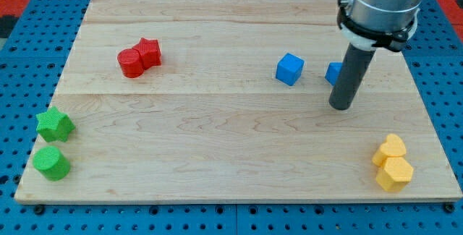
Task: Push the blue triangle left a bit
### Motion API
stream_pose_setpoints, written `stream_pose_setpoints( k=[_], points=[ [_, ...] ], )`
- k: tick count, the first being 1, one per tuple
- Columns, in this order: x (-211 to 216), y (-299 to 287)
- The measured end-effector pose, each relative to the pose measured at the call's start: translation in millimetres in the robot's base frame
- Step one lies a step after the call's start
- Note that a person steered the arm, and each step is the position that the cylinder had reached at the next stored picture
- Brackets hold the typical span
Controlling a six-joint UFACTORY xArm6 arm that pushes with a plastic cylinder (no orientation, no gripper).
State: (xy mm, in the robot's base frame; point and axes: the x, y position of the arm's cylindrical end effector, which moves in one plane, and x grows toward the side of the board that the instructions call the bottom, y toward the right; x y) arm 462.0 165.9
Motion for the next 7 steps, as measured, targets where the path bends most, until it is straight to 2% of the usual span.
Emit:
stream_pose_setpoints(
  k=[1, 3, 4, 5, 7],
  points=[
    [-28.5, -3.2],
    [-49.1, 12.1],
    [-39.9, 28.7],
    [-30.8, 71.1],
    [-71.4, 91.2]
  ],
)
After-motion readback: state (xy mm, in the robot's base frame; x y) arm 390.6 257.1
